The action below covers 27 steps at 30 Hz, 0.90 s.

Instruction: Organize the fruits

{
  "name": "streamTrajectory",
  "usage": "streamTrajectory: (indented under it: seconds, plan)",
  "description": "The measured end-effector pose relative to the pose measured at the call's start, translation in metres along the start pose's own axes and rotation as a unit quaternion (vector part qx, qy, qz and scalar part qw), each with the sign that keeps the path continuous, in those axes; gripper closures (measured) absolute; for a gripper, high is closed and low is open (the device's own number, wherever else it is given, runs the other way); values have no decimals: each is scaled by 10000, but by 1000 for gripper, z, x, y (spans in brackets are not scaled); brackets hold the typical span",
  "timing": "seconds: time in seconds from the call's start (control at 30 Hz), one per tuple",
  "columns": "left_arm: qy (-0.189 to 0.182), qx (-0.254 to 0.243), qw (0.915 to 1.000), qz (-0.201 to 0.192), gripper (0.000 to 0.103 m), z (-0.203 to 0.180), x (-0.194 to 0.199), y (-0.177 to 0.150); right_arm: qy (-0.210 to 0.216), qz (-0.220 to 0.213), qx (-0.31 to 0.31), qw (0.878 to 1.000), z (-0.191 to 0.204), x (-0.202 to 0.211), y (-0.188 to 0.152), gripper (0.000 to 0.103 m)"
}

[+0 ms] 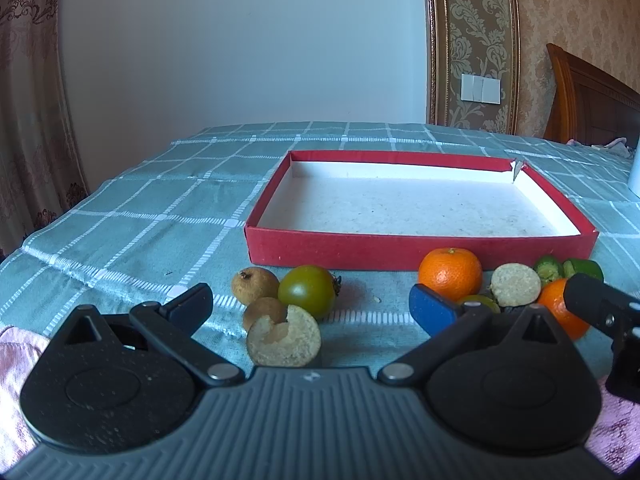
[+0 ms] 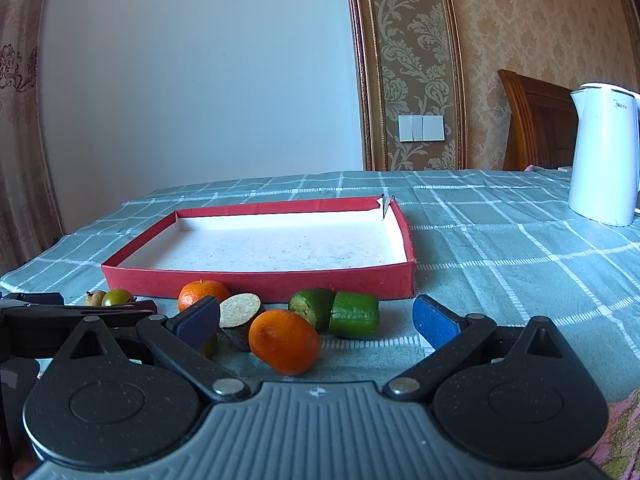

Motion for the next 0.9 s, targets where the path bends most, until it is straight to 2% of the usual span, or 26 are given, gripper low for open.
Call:
streamTrajectory:
  seconds: [0.53, 0.7, 0.9]
  plan:
    - [-8, 22, 10000, -8, 0, 1, 1, 0, 0, -45, -47, 10000, -2, 3, -1, 0]
    - [-35, 37, 10000, 1, 0, 2, 1, 0, 162, 38, -125, 9998, -10, 6, -2, 0]
    - [-96, 103, 9999, 0, 0, 5, 2, 0, 363, 230, 236, 9988, -17, 18, -5, 0]
Point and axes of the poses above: each gripper's, at about its wrist camera, not at the fingertips, and x roughly against the way its jaws point, z to its left, y to its top, the point moved 2 cm from there along -x, roughly the way its jaws point, and after that the axes turned 8 degrees about x, right-handed, at the moved point
